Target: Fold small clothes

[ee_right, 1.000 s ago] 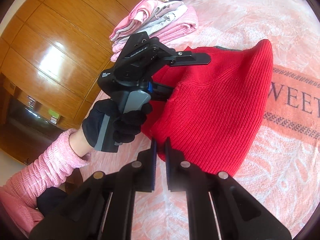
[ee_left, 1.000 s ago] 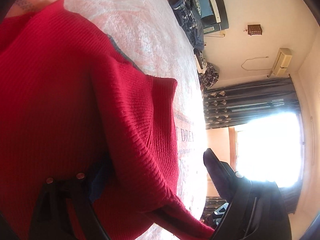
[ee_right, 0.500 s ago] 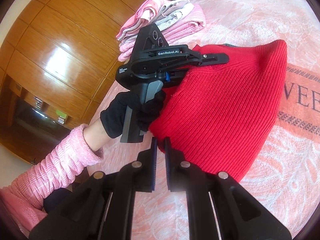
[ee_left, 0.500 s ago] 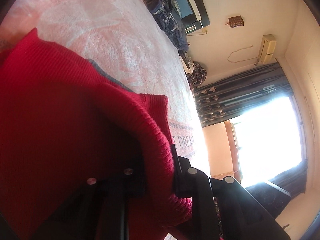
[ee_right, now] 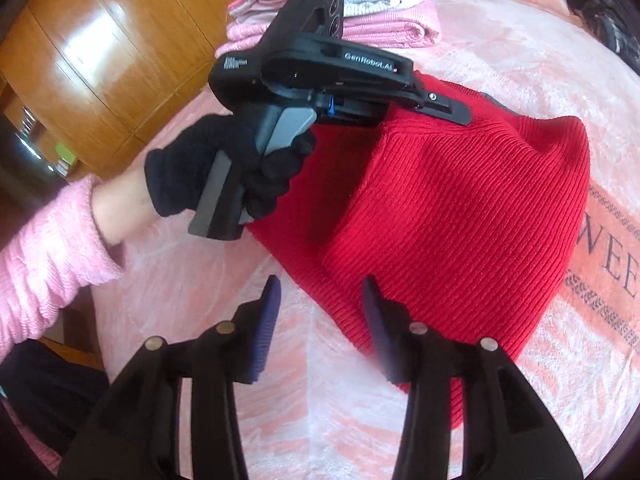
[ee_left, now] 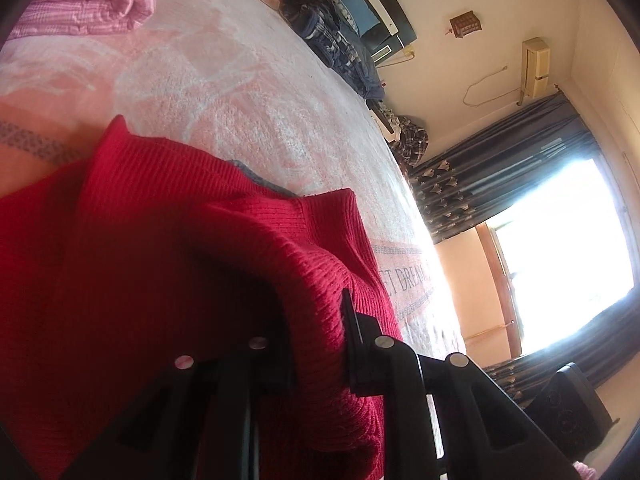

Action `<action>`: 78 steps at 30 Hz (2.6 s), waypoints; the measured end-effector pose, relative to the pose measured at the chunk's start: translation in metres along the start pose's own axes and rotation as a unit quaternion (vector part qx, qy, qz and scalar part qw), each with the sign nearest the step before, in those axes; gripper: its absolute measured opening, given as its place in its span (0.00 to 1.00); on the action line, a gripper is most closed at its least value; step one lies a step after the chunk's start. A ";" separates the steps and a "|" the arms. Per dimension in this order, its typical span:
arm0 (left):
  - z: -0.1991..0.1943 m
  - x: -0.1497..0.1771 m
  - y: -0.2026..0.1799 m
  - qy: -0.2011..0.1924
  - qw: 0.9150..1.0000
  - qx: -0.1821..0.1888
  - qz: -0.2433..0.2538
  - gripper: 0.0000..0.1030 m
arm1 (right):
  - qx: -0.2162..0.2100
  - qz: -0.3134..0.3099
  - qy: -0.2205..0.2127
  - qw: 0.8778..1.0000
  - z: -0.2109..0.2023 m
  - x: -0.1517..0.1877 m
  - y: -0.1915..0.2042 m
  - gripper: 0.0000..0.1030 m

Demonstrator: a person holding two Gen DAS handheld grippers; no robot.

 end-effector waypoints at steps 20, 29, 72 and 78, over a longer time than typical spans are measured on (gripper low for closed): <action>-0.002 -0.005 0.002 -0.007 1.000 0.002 0.004 0.18 | -0.108 0.073 -0.018 0.991 0.021 -0.008 -0.025 0.07; -0.077 -0.018 -0.013 -0.071 0.997 0.033 0.028 0.16 | -0.177 0.070 -0.046 0.981 0.012 -0.034 0.005 0.07; -0.018 -0.004 -0.011 -0.022 0.988 0.132 -0.076 0.18 | -0.210 0.075 -0.096 0.970 -0.049 -0.038 -0.013 0.07; -0.071 -0.006 -0.013 -0.042 0.992 0.112 -0.031 0.18 | -0.232 0.045 -0.080 0.968 -0.024 -0.064 0.027 0.07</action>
Point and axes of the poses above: each gripper's, at about its wrist camera, not at the fingertips, and z roughly the way its jaws point, y to its left, x to its underside, the point moved 7 cm from there along z, roughly the way its jaws point, and after that the axes turned 8 degrees about y, right-handed, at the moved point
